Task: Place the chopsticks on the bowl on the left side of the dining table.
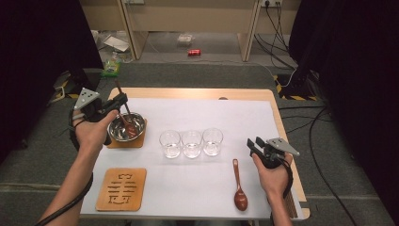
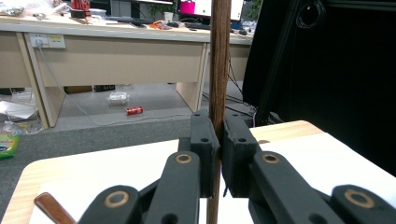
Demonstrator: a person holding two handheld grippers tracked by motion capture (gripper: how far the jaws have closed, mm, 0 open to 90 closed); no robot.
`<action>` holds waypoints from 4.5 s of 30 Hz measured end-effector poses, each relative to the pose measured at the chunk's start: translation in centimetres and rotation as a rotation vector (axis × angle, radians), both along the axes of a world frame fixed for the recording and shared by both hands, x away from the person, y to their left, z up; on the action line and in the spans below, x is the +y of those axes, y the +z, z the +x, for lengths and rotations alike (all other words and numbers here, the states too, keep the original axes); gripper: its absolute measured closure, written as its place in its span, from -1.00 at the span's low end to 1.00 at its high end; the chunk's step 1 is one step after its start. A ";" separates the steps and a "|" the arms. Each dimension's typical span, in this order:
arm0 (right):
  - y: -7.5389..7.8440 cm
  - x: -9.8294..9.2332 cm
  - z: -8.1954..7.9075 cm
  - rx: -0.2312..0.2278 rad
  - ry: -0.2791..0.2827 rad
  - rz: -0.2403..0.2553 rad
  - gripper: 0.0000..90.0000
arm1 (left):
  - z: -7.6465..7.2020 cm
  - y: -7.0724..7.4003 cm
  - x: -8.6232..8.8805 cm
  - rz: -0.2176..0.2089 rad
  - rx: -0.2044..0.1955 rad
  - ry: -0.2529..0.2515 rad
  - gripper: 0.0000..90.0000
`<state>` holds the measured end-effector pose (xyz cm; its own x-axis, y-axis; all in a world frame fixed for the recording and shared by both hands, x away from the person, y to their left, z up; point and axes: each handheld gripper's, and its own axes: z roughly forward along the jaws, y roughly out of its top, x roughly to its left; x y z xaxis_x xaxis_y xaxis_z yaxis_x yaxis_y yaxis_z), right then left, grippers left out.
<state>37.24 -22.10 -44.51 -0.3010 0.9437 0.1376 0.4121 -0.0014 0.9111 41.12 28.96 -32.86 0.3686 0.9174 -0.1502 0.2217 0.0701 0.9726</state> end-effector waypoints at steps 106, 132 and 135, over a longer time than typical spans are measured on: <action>-1.1 0.4 0.1 0.035 0.024 0.011 0.32 | 8.4 -11.2 6.9 0.028 0.627 0.371 0.86; -1.2 0.5 0.2 0.039 0.030 -0.006 0.33 | 9.5 -11.1 6.2 0.043 0.620 0.381 0.83; -1.2 0.5 0.2 0.040 0.031 -0.010 0.33 | 9.6 -11.1 6.0 0.046 0.617 0.378 0.83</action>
<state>37.40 -21.64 -45.71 -0.3246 0.9352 0.1412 0.4483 0.0206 0.8937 50.68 34.95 -43.94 -0.1149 0.9756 -0.1869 0.6994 0.2130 0.6823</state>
